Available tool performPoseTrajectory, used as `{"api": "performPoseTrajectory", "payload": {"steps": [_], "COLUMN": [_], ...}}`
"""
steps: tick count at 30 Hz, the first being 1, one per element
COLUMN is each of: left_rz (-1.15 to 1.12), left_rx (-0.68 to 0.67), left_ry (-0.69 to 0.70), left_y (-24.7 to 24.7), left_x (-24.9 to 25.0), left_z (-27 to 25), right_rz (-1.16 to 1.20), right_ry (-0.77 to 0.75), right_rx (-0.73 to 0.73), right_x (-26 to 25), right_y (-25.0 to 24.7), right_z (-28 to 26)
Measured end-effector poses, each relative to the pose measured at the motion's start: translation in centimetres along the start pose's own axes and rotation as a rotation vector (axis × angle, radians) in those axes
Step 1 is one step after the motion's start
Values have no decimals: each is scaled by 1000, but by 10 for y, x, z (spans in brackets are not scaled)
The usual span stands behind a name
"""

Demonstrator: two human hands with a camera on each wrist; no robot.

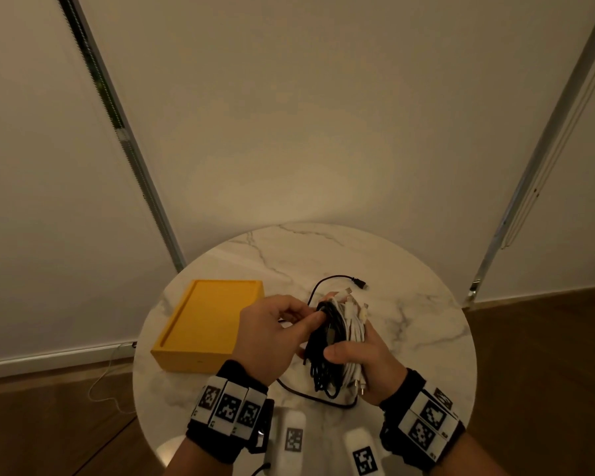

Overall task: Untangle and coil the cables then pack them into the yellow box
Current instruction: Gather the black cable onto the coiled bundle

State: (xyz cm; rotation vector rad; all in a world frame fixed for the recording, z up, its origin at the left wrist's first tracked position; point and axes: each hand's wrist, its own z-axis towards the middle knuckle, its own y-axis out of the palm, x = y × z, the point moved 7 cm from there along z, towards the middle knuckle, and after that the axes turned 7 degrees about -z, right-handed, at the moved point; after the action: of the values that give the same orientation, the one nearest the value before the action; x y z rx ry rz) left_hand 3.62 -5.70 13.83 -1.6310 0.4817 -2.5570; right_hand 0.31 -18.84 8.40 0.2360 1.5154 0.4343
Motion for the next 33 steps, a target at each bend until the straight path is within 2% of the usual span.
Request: {"api": "performPoseTrajectory", "payload": {"steps": [4,8,11,16,24,29,33], "left_rz": [-40,28,66,93,42,118,172], "left_rx": [-10,11,18,-14,-52,-213,-333], "left_ry": [-52,25,139,227,236,318,241], "left_y": [2,1,0,0,4,12,22], "left_x": [-4,0,12,14,4,11,6], "left_z": [-1,-5,-5,-6,-1,2,4], "right_rz": [-35,-83,-103,-162,-117,-61,-68], "right_ry": [46,69,98,137,148,140,144], "right_rx": [-48,-24,-53,-95,-21,11,18], "right_x": [-1,-2,-2,1,6,7,11], "right_y": [1,0,1,4,1,-1,-10], "right_z": [-3,-1,-1,0,-2,0,-1]}}
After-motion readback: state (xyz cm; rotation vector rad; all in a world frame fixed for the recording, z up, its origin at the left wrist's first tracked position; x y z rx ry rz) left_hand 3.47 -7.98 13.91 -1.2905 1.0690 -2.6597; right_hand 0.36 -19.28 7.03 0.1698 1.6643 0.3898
